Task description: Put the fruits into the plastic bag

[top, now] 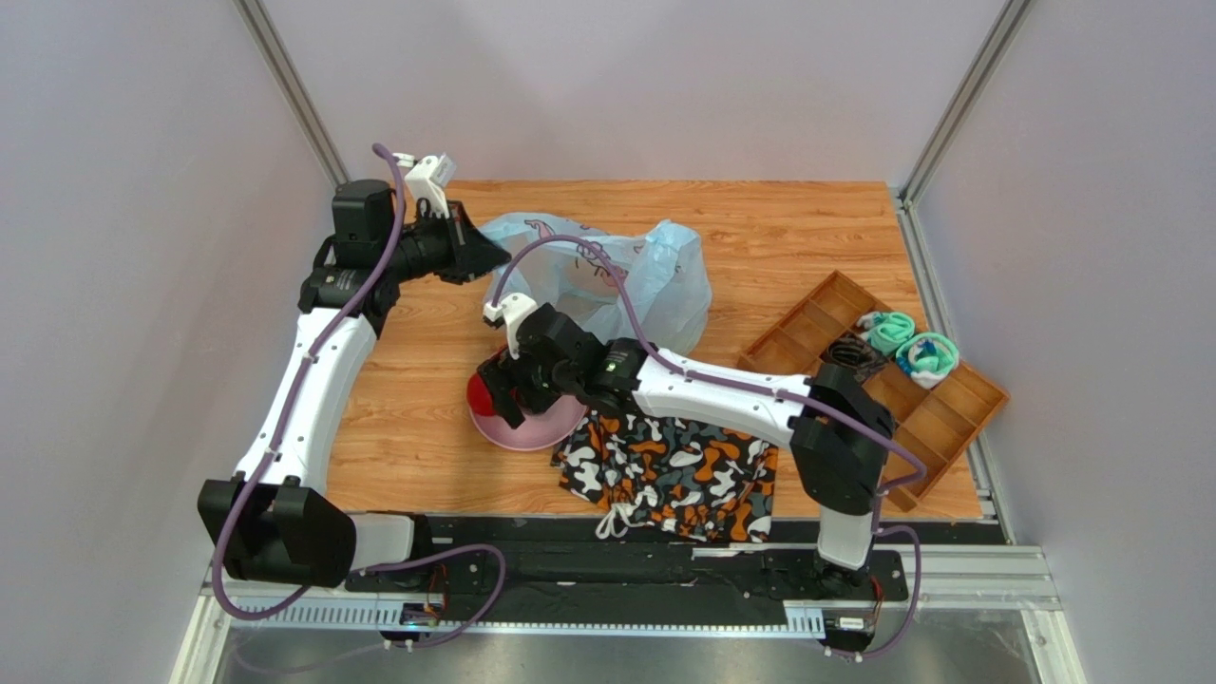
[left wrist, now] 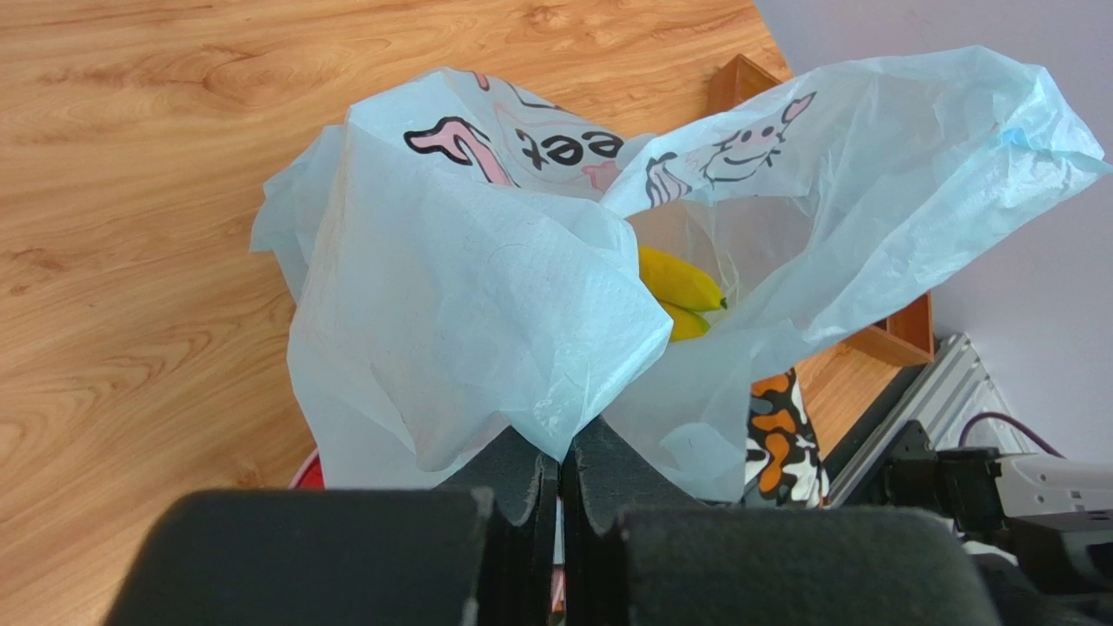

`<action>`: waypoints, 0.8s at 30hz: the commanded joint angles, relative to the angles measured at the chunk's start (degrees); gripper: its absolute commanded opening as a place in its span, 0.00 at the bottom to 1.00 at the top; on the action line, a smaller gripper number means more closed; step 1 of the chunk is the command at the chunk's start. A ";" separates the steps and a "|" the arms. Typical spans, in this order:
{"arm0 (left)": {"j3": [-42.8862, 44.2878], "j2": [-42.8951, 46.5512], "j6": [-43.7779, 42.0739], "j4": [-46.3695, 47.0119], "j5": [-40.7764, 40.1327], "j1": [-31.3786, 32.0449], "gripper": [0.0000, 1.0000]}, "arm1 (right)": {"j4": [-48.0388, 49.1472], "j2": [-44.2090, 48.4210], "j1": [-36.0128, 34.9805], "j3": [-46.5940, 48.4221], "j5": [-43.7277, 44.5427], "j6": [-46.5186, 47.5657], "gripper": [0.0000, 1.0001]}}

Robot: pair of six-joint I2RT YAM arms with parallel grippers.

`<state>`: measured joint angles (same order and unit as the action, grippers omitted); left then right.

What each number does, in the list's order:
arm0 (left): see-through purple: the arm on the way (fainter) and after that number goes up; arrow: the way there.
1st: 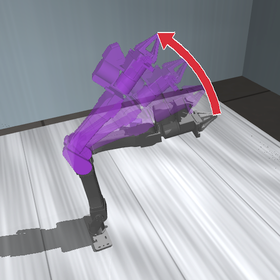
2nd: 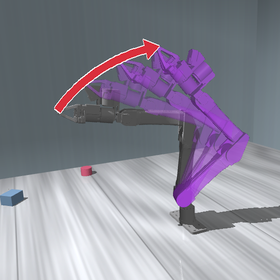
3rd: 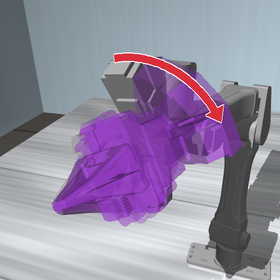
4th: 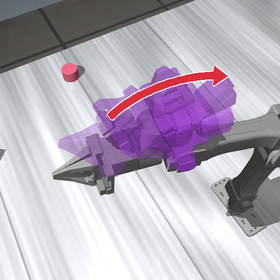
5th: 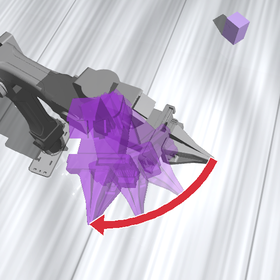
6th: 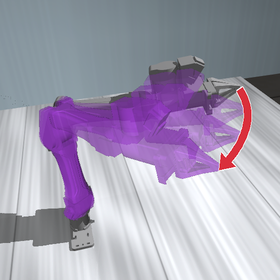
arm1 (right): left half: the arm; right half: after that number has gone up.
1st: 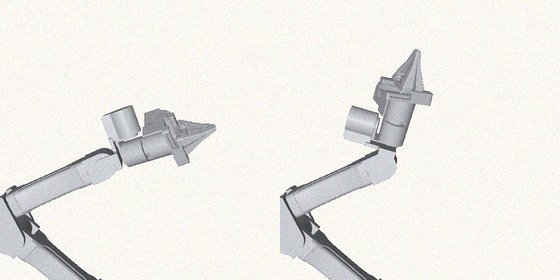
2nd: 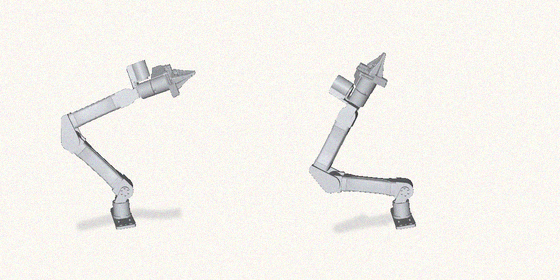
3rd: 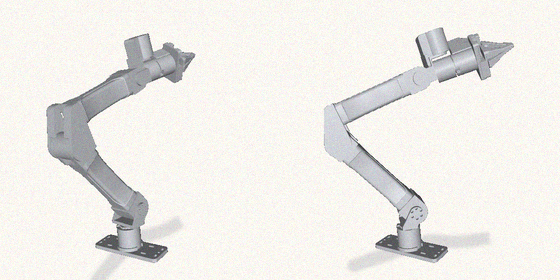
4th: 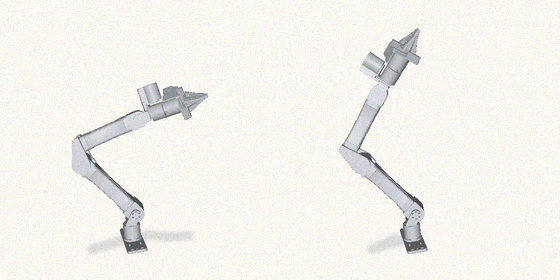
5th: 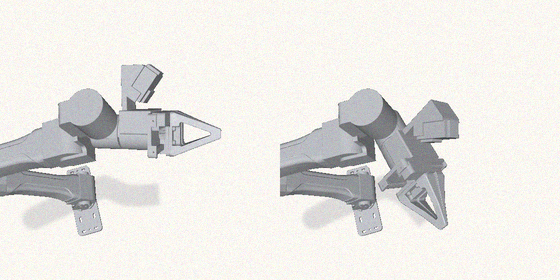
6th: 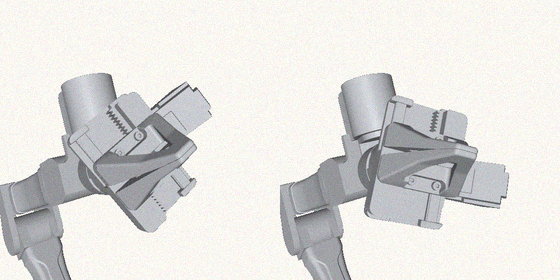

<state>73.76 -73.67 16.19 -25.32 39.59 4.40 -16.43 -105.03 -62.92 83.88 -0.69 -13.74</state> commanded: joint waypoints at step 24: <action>0.16 1.07 -0.45 1.41 -0.13 -0.19 0.00 | -8.97 -13.71 1.74 10.34 15.45 -9.90 0.79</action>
<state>73.76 -73.67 16.14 -25.36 39.33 4.40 -26.30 -118.04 -61.98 91.55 14.00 -21.85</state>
